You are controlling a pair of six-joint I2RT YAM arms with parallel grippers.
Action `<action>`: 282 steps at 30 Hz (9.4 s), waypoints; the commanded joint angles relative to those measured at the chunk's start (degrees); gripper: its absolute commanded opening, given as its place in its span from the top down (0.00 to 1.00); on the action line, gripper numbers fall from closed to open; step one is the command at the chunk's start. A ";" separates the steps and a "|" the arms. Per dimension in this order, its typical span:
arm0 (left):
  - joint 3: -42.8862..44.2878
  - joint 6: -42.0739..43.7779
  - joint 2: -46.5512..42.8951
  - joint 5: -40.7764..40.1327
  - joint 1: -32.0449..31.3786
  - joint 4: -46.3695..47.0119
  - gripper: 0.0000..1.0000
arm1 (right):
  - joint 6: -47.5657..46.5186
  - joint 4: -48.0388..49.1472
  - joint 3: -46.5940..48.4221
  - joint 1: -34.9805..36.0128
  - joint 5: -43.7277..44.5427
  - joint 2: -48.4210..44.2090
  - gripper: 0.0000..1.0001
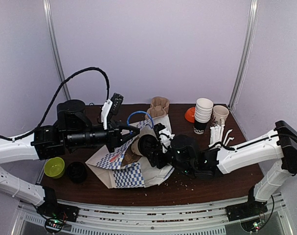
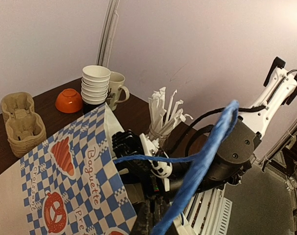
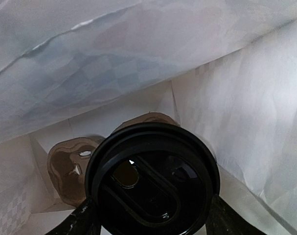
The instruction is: Pack the takeout coffee
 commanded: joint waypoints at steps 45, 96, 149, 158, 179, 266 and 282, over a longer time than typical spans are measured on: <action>-0.14 -3.88 1.89 21.76 -0.32 2.35 1.00 | 2.41 8.08 -13.54 4.08 2.67 -16.38 0.49; -3.64 -10.56 6.26 18.32 -1.37 20.60 1.00 | 0.87 -14.37 -6.15 4.38 -3.70 -27.19 0.49; 23.85 15.57 15.43 17.70 1.18 -16.75 1.00 | 4.10 -4.60 -11.76 7.55 11.25 -20.02 0.52; 13.94 5.68 7.54 8.38 1.18 -17.78 0.87 | 4.08 -5.03 -10.37 7.53 6.80 -16.68 0.52; 41.03 7.58 19.87 -8.31 1.20 -45.15 0.18 | 2.89 -9.09 -3.60 7.59 3.53 -11.90 0.52; 60.86 -3.44 36.72 -22.21 -8.69 -75.85 0.33 | 4.25 -12.08 -0.03 7.59 2.95 -10.85 0.53; 57.72 -3.05 34.59 -25.36 -7.97 -75.85 0.96 | 3.73 -13.03 1.39 7.54 3.01 -10.12 0.53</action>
